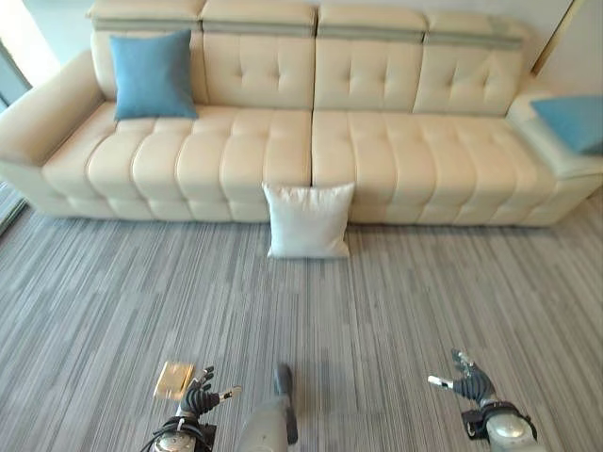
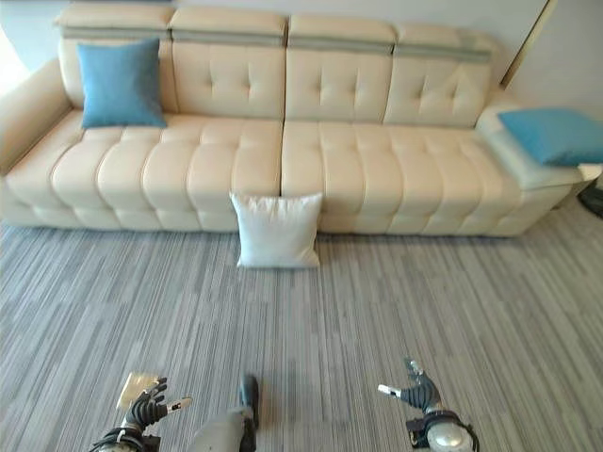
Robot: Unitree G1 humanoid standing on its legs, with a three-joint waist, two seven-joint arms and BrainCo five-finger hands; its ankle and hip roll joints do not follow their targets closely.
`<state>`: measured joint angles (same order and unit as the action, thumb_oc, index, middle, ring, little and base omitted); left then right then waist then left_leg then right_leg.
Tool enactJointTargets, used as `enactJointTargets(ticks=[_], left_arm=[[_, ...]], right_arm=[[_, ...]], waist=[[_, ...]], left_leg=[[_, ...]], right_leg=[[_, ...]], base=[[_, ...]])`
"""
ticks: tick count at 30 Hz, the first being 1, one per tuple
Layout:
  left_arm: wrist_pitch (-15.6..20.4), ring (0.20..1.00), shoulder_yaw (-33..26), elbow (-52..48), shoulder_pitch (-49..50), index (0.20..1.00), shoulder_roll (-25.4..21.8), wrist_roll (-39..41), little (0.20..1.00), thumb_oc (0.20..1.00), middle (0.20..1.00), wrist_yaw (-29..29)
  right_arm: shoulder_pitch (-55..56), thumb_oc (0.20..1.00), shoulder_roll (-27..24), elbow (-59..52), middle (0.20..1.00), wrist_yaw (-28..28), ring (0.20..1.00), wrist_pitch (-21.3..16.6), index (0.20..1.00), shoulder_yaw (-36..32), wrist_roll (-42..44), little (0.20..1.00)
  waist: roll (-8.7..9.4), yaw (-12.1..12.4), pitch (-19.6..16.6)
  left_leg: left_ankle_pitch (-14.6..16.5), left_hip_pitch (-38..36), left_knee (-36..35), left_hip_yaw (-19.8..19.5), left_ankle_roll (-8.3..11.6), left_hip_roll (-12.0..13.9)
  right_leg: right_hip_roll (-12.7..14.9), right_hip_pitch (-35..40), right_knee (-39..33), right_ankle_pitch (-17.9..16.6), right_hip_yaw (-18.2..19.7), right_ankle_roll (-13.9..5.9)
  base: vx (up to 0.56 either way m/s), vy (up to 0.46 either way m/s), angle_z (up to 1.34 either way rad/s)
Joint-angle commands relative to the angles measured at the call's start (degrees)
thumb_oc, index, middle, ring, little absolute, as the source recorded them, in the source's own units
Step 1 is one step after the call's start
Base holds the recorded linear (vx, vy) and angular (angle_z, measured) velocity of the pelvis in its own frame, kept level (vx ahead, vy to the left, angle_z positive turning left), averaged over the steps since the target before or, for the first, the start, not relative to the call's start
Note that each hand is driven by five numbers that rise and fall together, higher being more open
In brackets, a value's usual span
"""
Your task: Pick up all the scattered cushions and arrange them neatly on the sofa.
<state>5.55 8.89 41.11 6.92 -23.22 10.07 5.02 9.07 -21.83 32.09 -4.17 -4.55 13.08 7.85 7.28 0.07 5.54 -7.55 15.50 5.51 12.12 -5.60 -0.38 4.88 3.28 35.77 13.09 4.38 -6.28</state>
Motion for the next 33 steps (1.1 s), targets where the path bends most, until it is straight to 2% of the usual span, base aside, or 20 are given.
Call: enactJointTargets(ticks=[1, 2, 4, 5, 6, 8, 9, 12, 13, 15, 16, 17, 18, 20, 22, 25, 28, 30, 31, 33], left_arm=[[2.1, 1.0, 1.2, -5.0, -5.5, 1.0, -1.3, -1.4, 1.0, 1.0, 1.0, 1.4], [2.1, 1.0, 1.5, -5.1, -5.8, 1.0, -1.3, -1.4, 1.0, 1.0, 1.0, 1.4], [2.3, 1.0, 1.5, -5.2, -5.7, 1.0, -0.9, -0.6, 1.0, 1.0, 1.0, 1.3], [2.2, 1.0, 1.3, -5.2, -5.4, 1.0, -0.7, -0.2, 1.0, 1.0, 1.0, 1.4], [2.2, 1.0, 1.3, -5.2, -5.4, 1.0, -0.7, -0.2, 1.0, 1.0, 1.0, 1.4], [2.1, 1.0, 1.0, -4.3, -5.2, 1.0, 0.2, -0.6, 1.0, 1.0, 1.0, 1.4], [2.2, 1.0, 0.9, -4.2, -5.2, 1.0, 0.5, -0.8, 1.0, 1.0, 1.0, 1.3], [2.3, 1.0, 0.7, -3.9, -5.0, 1.0, 1.2, -1.4, 1.0, 1.0, 1.0, 1.3], [2.4, 1.0, 1.1, -4.0, -4.6, 1.0, 1.5, -1.9, 1.0, 1.0, 1.0, 0.6], [2.2, 1.0, 1.5, -3.6, -4.1, 1.0, 2.0, -2.2, 1.0, 1.0, 1.0, 0.2], [2.2, 1.0, 1.5, -3.6, -4.1, 1.0, 2.0, -2.2, 1.0, 1.0, 1.0, 0.2], [2.4, 1.0, 1.7, -3.0, -4.1, 1.0, 2.4, -1.7, 1.0, 1.0, 1.0, 0.0], [2.4, 1.0, 1.7, -3.0, -4.1, 1.0, 2.4, -1.7, 1.0, 1.0, 1.0, 0.0], [2.3, 1.0, 1.6, -3.3, -3.5, 1.0, 2.8, -0.7, 1.0, 1.0, 1.0, -0.1], [2.1, 1.0, 1.8, -2.8, -3.4, 1.0, 3.5, -0.1, 1.0, 1.0, 1.0, 0.0], [2.0, 1.0, 2.7, -2.5, -3.5, 1.0, 3.7, -0.2, 1.0, 1.0, 1.0, -0.5], [2.1, 1.0, 3.3, -3.3, -3.5, 1.0, 3.6, -0.8, 1.0, 1.0, 1.0, -0.9], [2.1, 1.0, 3.4, -3.6, -3.4, 1.0, 3.5, -1.0, 1.0, 1.0, 1.0, -1.0], [2.2, 1.0, 3.3, -3.8, -3.3, 1.0, 3.4, -1.2, 1.0, 1.0, 1.0, -0.7], [2.2, 1.0, 3.0, -3.6, -3.2, 1.0, 3.5, -1.0, 1.0, 1.0, 1.0, -0.3]], right_arm=[[-8.1, 1.0, -0.1, -2.3, 1.0, -0.7, 1.0, -2.0, 1.0, -0.5, -0.4, 1.0], [-8.6, 1.0, 0.0, -2.5, 1.0, -0.7, 1.0, -2.1, 1.0, -0.1, -0.5, 1.0], [-9.2, 1.0, -0.3, -2.9, 1.0, -0.3, 1.0, -2.0, 1.0, 0.6, -0.2, 1.0], [-9.6, 1.0, -0.6, -2.9, 1.0, -0.1, 1.0, -1.9, 1.0, 0.9, -0.2, 1.0], [-9.5, 1.0, -0.6, -2.9, 1.0, -0.1, 1.0, -1.9, 1.0, 0.9, -0.2, 1.0], [-10.1, 1.0, -1.1, -3.2, 1.0, -0.1, 1.0, -1.7, 1.0, 1.3, -0.2, 1.0], [-10.0, 1.0, -1.3, -3.2, 1.0, -0.1, 1.0, -1.7, 1.0, 1.3, -0.4, 1.0], [-9.7, 1.0, -1.6, -2.8, 1.0, -0.2, 1.0, -1.4, 1.0, 1.1, -0.7, 1.0], [-8.5, 1.0, -1.9, -2.9, 1.0, 0.0, 1.0, -1.4, 1.0, 0.6, -0.7, 1.0], [-7.2, 1.0, -2.1, -2.7, 1.0, 0.5, 1.0, -1.5, 1.0, -0.2, 0.0, 1.0], [-7.2, 1.0, -2.1, -2.7, 1.0, 0.5, 1.0, -1.5, 1.0, -0.2, 0.0, 1.0], [-7.0, 1.0, -2.7, -2.6, 1.0, 0.2, 1.0, -1.7, 1.0, -0.6, 0.2, 1.0], [-7.0, 1.0, -2.7, -2.6, 1.0, 0.2, 1.0, -1.7, 1.0, -0.6, 0.2, 1.0], [-6.6, 1.0, -3.9, -3.7, 1.0, 0.0, 1.0, -2.1, 1.0, -1.0, 0.8, 1.0], [-6.5, 1.0, -4.4, -3.6, 1.0, -0.4, 1.0, -2.0, 1.0, -1.3, 1.1, 1.0], [-6.2, 1.0, -5.4, -4.7, 1.0, -0.4, 1.0, -1.8, 1.0, -2.0, 1.2, 1.0], [-5.8, 1.0, -6.2, -5.3, 1.0, -0.7, 1.0, -1.8, 1.0, -2.6, 0.7, 1.0], [-5.8, 1.0, -6.2, -5.2, 1.0, -1.0, 1.0, -1.9, 1.0, -2.7, 0.7, 1.0], [-6.3, 1.0, -5.9, -4.8, 1.0, -1.5, 1.0, -1.9, 1.0, -2.5, 0.6, 1.0], [-7.0, 1.0, -5.5, -4.3, 1.0, -1.8, 1.0, -1.9, 1.0, -2.1, 0.6, 1.0]], waist=[[-0.98, 0.2, 5.1], [-1.28, -0.3, 5.4], [-2.32, -1.6, 5.7], [-2.6, -2.3, 5.7], [-2.67, -2.5, 5.9], [-2.23, -3.9, 6.1], [-2.29, -4.4, 6.1], [-2.56, -5.0, 6.0], [-2.77, -5.6, 5.4], [-3.06, -6.1, 4.8], [-3.12, -6.1, 4.8], [-3.35, -6.2, 4.6], [-3.38, -6.2, 4.6], [-3.2, -6.1, 4.6], [-3.03, -5.6, 4.8], [-2.87, -4.7, 5.1], [-3.14, -4.0, 5.5], [-3.34, -3.6, 5.6], [-3.88, -2.7, 6.0], [-3.96, -1.8, 6.3]], left_leg=[[7.1, -5.7, 1.6, -1.1, 5.37, 4.4], [8.4, -8.4, 1.1, -1.0, 4.95, 3.8], [10.2, -12.9, -0.7, -1.6, 4.6, 2.7], [11.9, -16.2, -1.7, -2.0, 4.74, 1.8], [12.0, -16.5, -1.8, -2.2, 4.78, 1.9], [15.0, -21.0, -2.5, -3.1, 5.57, 0.6], [15.9, -22.4, -2.6, -3.6, 5.84, 0.4], [16.9, -25.0, -2.4, -4.5, 6.74, 0.5], [17.3, -27.3, -1.2, -6.0, 8.01, 0.9], [14.9, -27.5, 2.4, -7.7, 9.9, 2.2], [14.9, -27.5, 2.5, -7.8, 9.94, 2.2], [10.1, -25.7, 9.0, -7.4, 12.08, 4.7], [10.2, -25.5, 9.3, -7.5, 12.11, 4.7], [5.0, -21.4, 18.7, -7.2, 12.92, 6.7], [3.4, -18.8, 23.0, -5.5, 12.45, 8.2], [7.8, -14.1, 20.2, -3.5, 10.42, 6.3], [10.8, -10.1, 11.7, -1.2, 9.33, 4.6], [9.7, -8.4, 8.1, -0.8, 9.4, 4.1], [5.7, -6.1, 2.4, -1.3, 10.21, 3.1], [3.4, -4.1, -1.1, -2.4, 10.75, 2.7]], right_leg=[[4.6, -3.1, -4.0, -21.8, -3.1, -2.46], [4.7, -5.0, -4.0, -20.6, -4.4, -1.81], [2.8, -9.2, -7.3, -14.8, -7.5, -0.9], [2.2, -12.2, -13.6, -12.2, -10.9, -1.14], [2.2, -11.8, -13.7, -12.0, -11.1, -1.14], [1.7, -14.9, -26.8, -12.7, -13.8, -1.96], [1.2, -15.6, -29.8, -13.7, -13.3, -2.38], [1.0, -16.8, -33.5, -15.7, -13.9, -3.22], [1.3, -16.5, -33.2, -16.1, -13.4, -3.01], [1.0, -15.1, -31.8, -17.3, -12.2, -1.56], [0.9, -15.0, -31.8, -17.3, -12.3, -1.53], [0.6, -12.8, -31.9, -16.6, -13.4, -0.24], [0.6, -12.9, -31.9, -16.5, -13.5, -0.22], [-0.5, -9.9, -31.9, -14.5, -13.5, 2.16], [-0.9, -7.4, -32.1, -12.3, -13.1, 3.63], [-1.0, -4.0, -33.2, -10.4, -12.2, 3.52], [-0.9, -1.5, -34.1, -8.9, -12.2, 2.79], [-1.3, -0.4, -34.8, -8.5, -11.9, 2.66], [-2.7, 2.2, -36.1, -7.8, -11.2, 2.4], [-3.6, 4.0, -37.0, -7.1, -10.1, 2.16]], base=[[0.44, 0.228, -0.18], [0.5, 0.235, 0.02], [0.62, 0.198, -0.04], [0.53, 0.109, 0.01], [0.5, 0.047, 0.01], [0.57, -0.054, 0.02], [0.65, -0.091, 0.2], [0.39, -0.105, 0.27], [0.66, -0.263, 0.27], [0.44, -0.218, 0.56], [0.35, -0.283, 0.96], [0.23, -0.214, 0.9], [0.35, -0.336, 0.65], [0.29, -0.259, 0.46], [0.31, -0.204, -0.18], [0.32, -0.103, -0.42], [0.28, -0.001, -0.22], [0.24, 0.012, -0.02], [0.31, 0.02, -0.09], [0.39, 0.052, -0.1]])
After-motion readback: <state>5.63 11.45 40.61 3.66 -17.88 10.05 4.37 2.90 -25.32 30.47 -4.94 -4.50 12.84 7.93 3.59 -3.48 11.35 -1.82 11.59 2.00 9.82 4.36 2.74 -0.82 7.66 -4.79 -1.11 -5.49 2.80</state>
